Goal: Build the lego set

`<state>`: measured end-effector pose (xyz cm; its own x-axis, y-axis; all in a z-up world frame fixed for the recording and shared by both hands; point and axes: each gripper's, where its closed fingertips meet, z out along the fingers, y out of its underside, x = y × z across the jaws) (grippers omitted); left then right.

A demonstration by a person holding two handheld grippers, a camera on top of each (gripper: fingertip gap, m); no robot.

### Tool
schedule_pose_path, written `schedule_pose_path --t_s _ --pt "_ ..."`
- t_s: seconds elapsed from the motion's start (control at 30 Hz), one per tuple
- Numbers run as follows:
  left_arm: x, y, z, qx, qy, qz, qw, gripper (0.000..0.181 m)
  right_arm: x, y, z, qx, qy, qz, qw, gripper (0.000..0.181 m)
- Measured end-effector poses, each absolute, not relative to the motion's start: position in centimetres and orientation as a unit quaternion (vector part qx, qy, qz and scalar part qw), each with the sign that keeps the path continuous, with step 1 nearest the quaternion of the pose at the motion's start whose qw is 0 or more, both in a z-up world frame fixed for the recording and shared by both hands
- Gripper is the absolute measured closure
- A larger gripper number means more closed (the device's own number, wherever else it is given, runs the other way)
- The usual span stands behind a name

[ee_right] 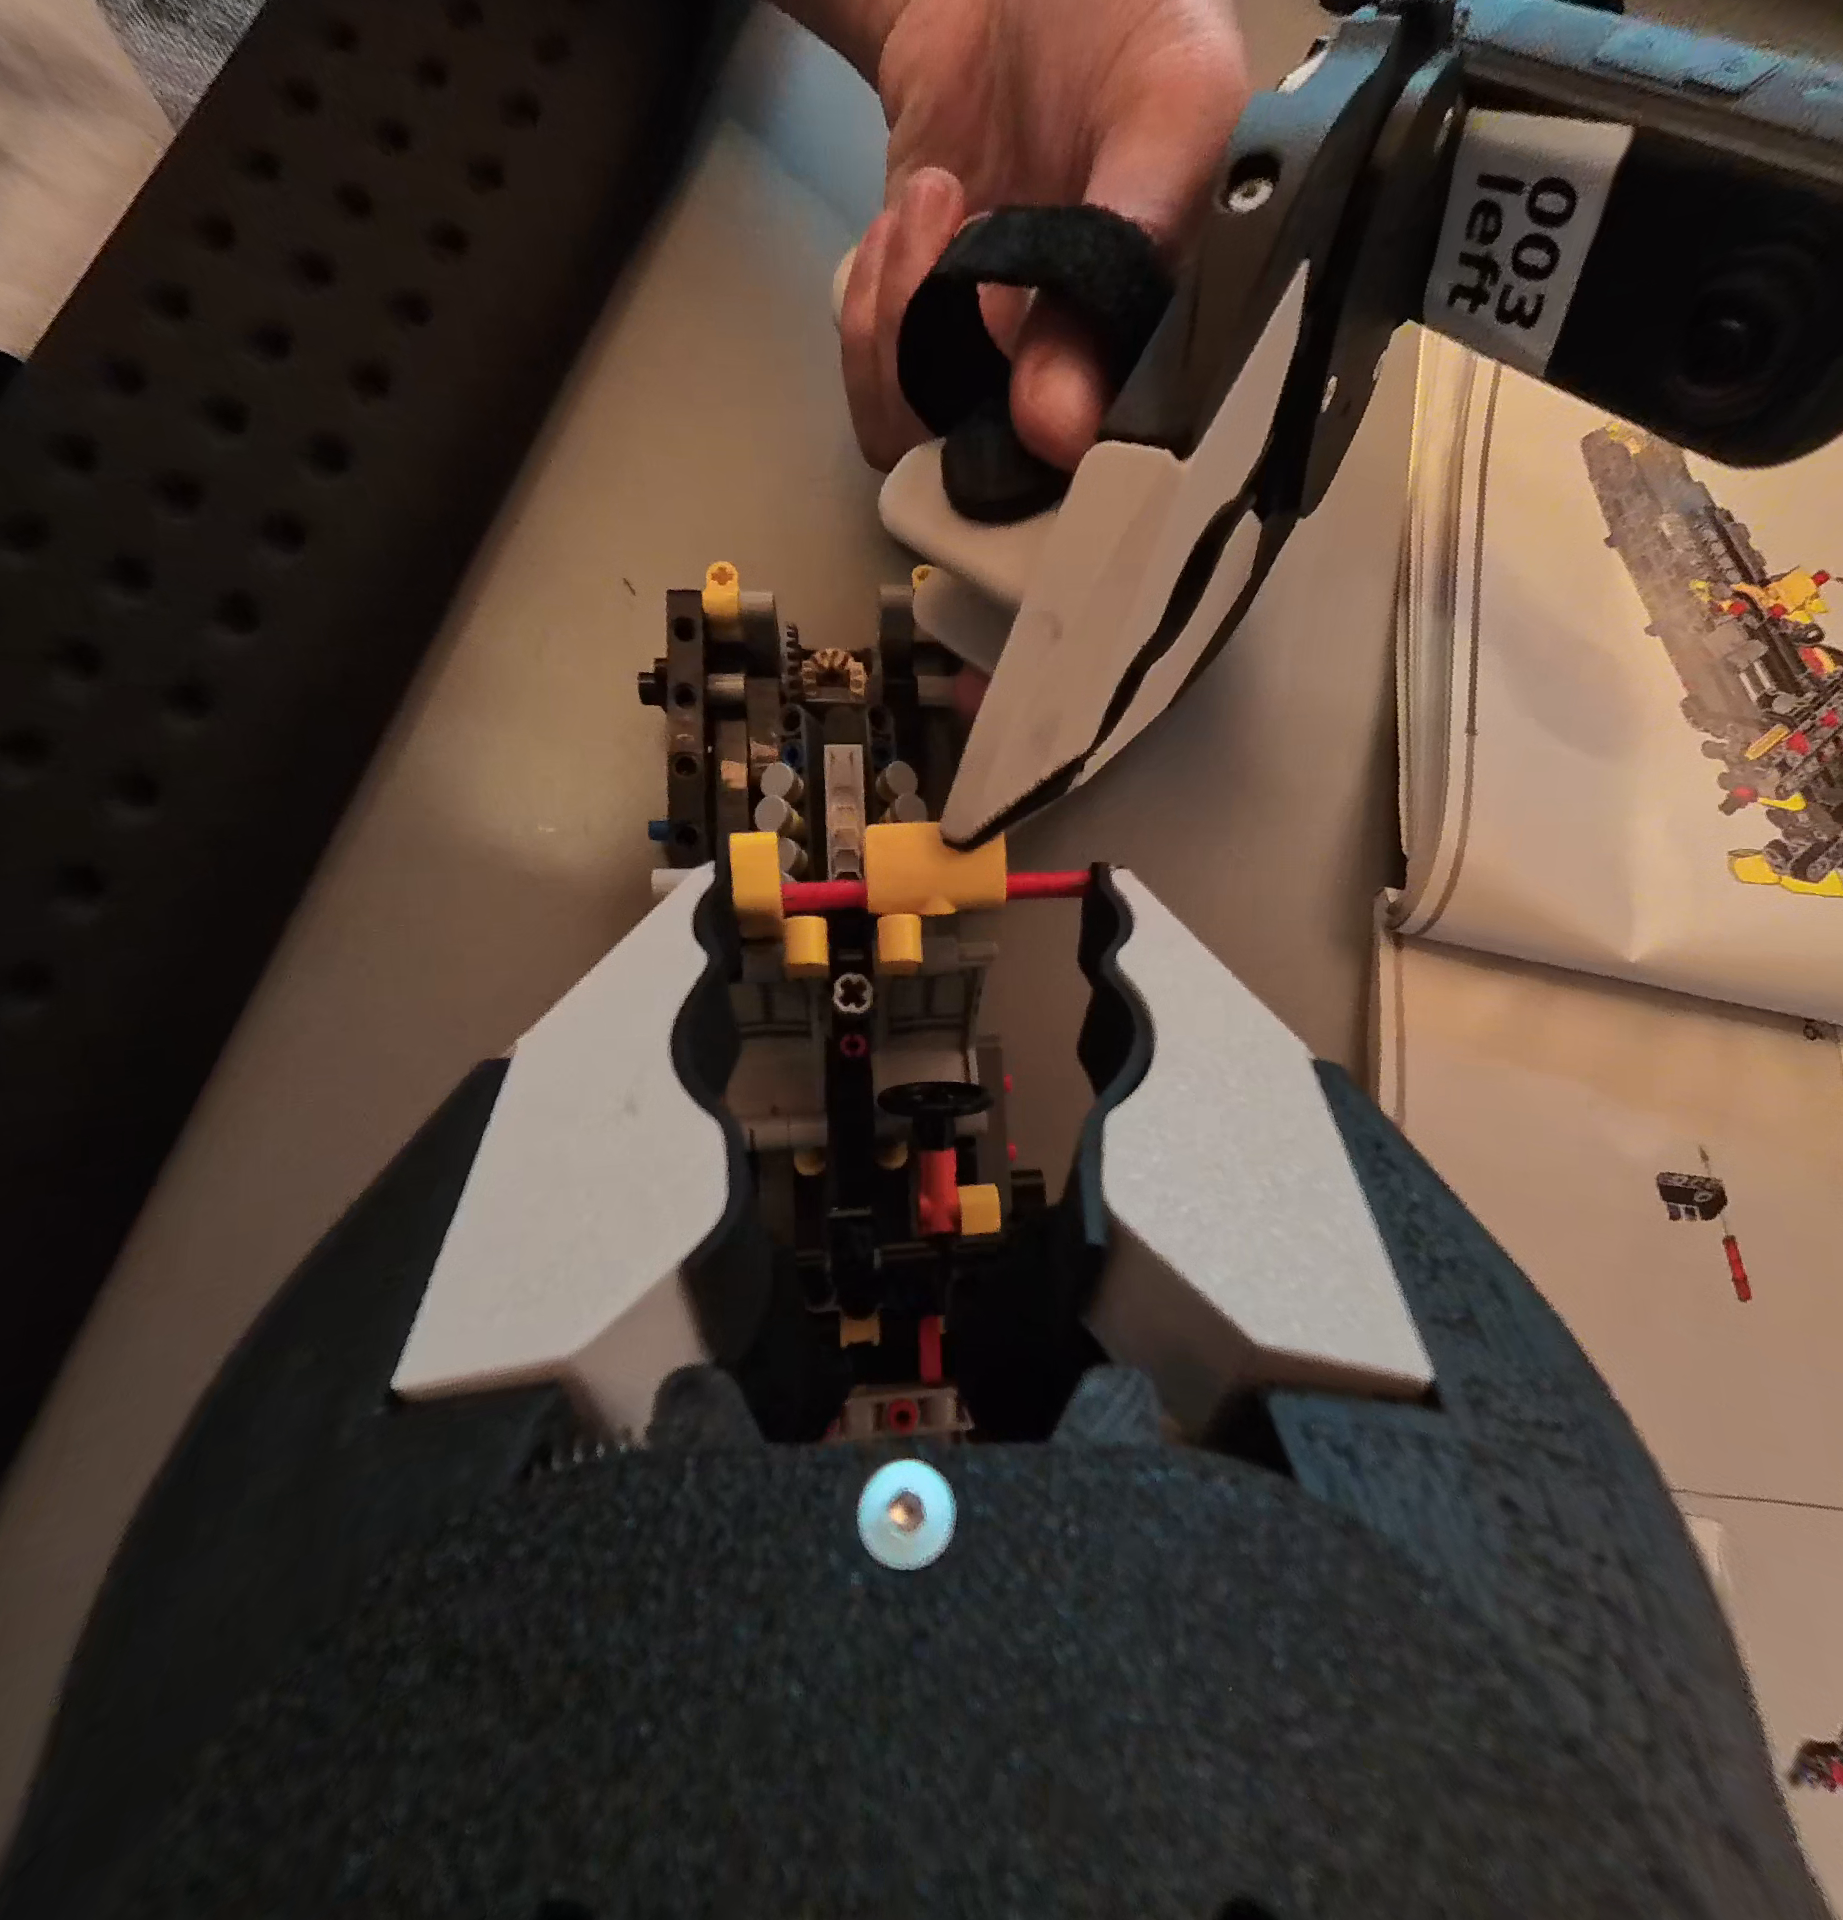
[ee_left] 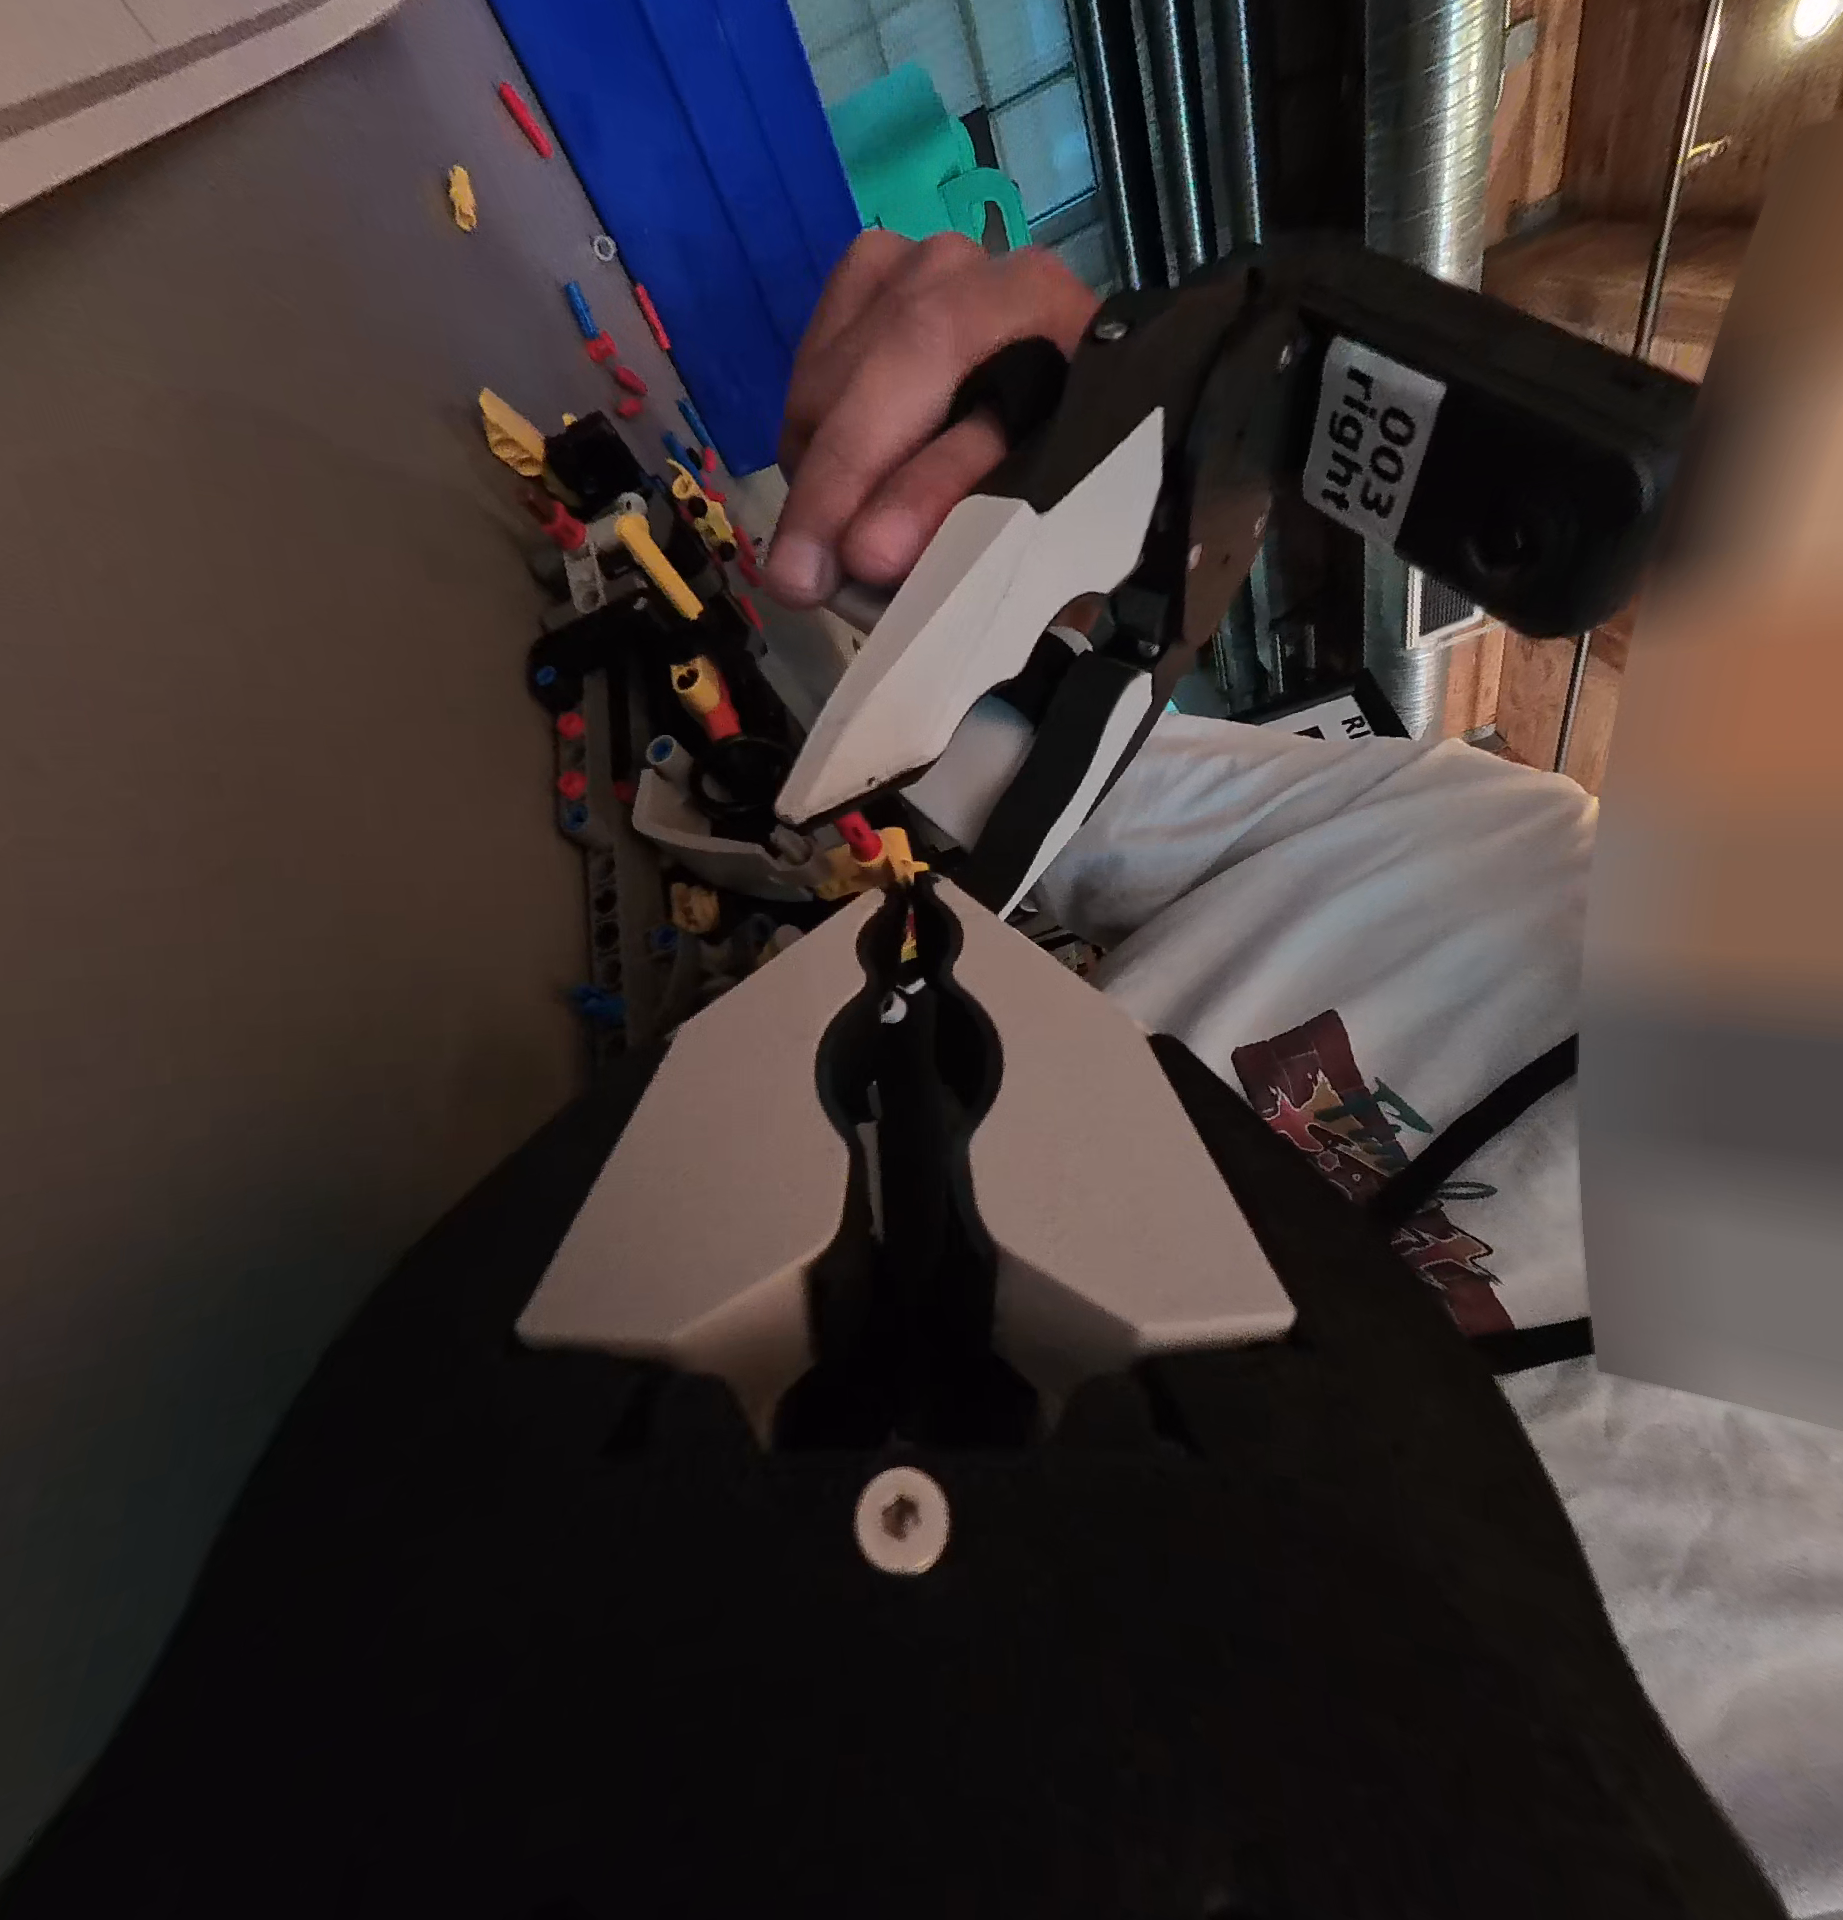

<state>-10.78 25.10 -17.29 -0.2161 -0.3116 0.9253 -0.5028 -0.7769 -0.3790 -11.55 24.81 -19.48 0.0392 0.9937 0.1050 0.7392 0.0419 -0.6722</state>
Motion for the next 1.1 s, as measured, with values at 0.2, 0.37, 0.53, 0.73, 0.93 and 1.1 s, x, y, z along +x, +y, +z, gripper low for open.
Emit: schedule_pose_path --t_s 0.2,0.37,0.53,0.73,0.93,1.1 --pt "-10.7 25.0 -17.3 0.624 -0.328 0.707 0.068 0.180 -11.5 24.8 -19.5 -0.652 -0.664 0.214 0.295 0.115" --pt "-10.6 24.8 -17.4 0.624 -0.337 0.702 0.060 0.179 -11.5 24.5 -19.7 -0.649 -0.669 0.225 0.284 0.116" --pt "-10.6 25.0 -17.3 0.622 -0.342 0.703 0.050 0.180 -11.5 24.7 -19.7 -0.651 -0.666 0.229 0.284 0.116" --pt "-11.0 25.2 -17.2 0.617 -0.360 0.699 0.040 0.179 -11.8 25.1 -19.3 -0.658 -0.660 0.197 0.304 0.114" --pt "-11.3 25.2 -16.9 0.608 -0.379 0.697 0.020 0.180 -11.5 25.5 -19.0 -0.672 -0.640 0.168 0.332 0.111" --pt "-11.3 24.6 -16.8 0.598 -0.407 0.691 0.001 0.181 -9.4 24.3 -17.0 -0.754 -0.532 0.175 0.344 0.110"
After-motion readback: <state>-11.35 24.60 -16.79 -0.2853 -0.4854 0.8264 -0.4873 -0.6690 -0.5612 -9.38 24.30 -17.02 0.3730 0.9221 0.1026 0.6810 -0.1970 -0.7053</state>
